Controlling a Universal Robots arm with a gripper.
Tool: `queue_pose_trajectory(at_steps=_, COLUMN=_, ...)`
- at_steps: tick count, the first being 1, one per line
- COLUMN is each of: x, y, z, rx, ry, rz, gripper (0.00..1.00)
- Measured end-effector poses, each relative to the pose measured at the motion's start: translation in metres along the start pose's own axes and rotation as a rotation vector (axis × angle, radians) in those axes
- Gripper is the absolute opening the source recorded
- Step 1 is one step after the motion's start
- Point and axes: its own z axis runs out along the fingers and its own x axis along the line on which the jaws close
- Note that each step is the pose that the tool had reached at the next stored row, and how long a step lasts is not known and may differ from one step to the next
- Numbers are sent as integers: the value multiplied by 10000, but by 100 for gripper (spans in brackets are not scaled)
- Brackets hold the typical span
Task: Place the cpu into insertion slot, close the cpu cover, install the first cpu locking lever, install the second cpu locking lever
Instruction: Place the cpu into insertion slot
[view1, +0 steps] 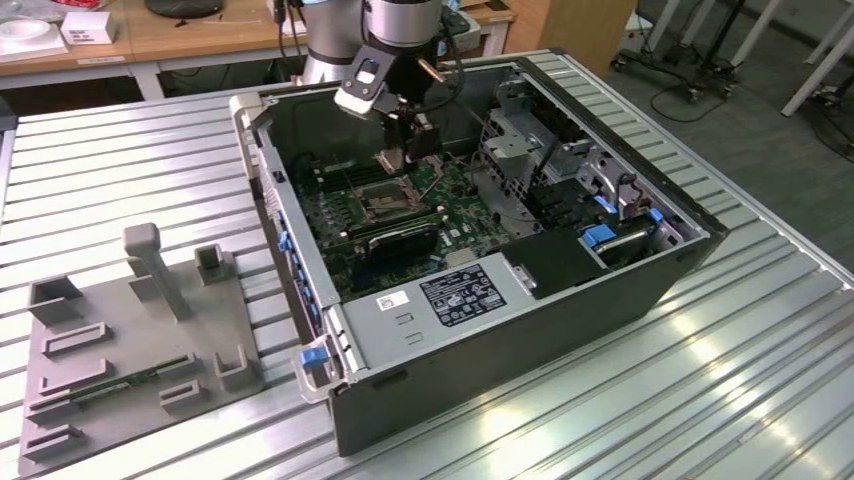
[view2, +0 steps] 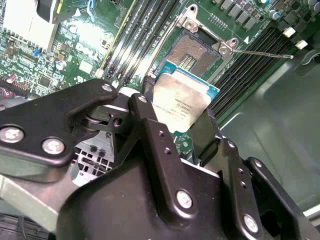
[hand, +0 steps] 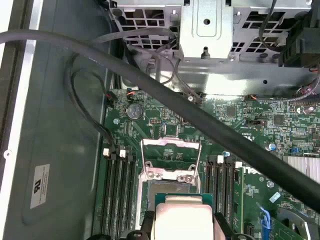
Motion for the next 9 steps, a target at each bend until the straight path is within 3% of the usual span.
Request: queue_pose_trajectory(at_steps=9, x=0, y=-1, z=18, rx=5, ry=0, rz=38, gripper=54)
